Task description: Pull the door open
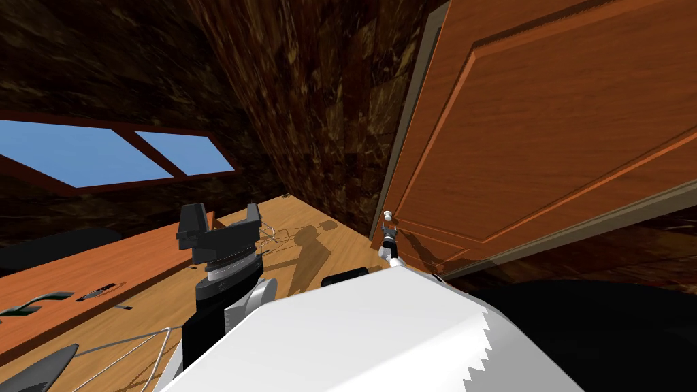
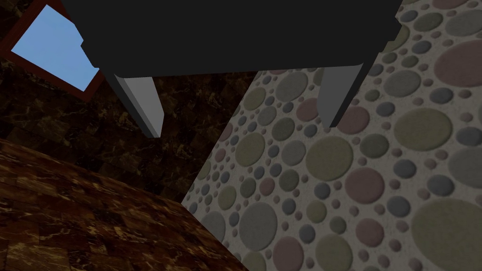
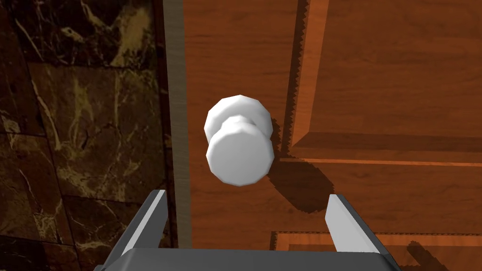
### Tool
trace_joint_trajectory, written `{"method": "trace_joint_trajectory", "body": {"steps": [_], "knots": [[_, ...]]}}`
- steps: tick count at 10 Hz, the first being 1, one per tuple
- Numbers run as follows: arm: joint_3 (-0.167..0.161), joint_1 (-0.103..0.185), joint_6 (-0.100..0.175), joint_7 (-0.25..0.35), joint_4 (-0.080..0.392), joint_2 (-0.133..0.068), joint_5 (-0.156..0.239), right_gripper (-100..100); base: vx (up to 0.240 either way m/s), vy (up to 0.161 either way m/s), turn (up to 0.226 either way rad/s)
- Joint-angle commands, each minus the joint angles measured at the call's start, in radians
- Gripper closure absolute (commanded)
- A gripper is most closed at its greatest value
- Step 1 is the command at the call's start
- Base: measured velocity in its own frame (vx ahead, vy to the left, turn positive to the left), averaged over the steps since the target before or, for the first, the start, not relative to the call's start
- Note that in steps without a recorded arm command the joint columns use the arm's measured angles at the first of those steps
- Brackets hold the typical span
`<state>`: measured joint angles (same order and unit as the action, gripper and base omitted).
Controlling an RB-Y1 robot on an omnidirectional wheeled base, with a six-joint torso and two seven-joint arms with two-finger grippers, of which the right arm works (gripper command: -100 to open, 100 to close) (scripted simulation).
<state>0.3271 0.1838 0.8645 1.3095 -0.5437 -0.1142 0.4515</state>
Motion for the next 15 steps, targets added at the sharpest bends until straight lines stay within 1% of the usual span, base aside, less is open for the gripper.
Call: {"method": "trace_joint_trajectory", "body": {"steps": [1, 2, 3, 6, 7, 9, 10, 11, 12, 13, 14, 15], "knots": [[-0.004, 0.008, 0.016, 0.025, 0.04, -0.018, -0.002, -100, 0.132, 0.013, 0.006], [-0.004, 0.008, 0.016, 0.025, 0.04, -0.018, -0.002, -100, 0.053, 0.006, -0.001], [-0.008, -0.005, 0.015, 0.053, 0.043, -0.041, -0.004, -100, 0.074, 0.003, 0.022], [-0.013, -0.025, 0.013, 0.096, 0.048, -0.076, -0.007, -100, 0.104, -0.008, 0.022], [-0.017, -0.037, 0.012, 0.124, 0.051, -0.099, -0.008, -100, 0.128, 0.017, 0.028], [-0.017, -0.037, 0.012, 0.124, 0.051, -0.099, -0.008, -100, 0.07, -0.002, 0.005], [-0.02, -0.049, 0.011, 0.148, 0.054, -0.119, -0.01, -100, 0.066, -0.012, 0.025], [-0.02, -0.049, 0.011, 0.148, 0.054, -0.119, -0.01, -100, 0.077, -0.008, 0.007], [-0.023, -0.062, 0.009, 0.176, 0.057, -0.142, -0.012, -100, 0.116, -0.003, 0.027], [-0.024, -0.067, 0.009, 0.187, 0.058, -0.151, -0.012, -100, 0.141, 0.006, 0.02], [-0.022, -0.061, 0.01, 0.173, 0.057, -0.141, -0.011, -100, 0.06, 0.003, 0.001], [-0.022, -0.061, 0.01, 0.173, 0.057, -0.141, -0.011, 100, -0.01, -0.005, -0.022]]}}
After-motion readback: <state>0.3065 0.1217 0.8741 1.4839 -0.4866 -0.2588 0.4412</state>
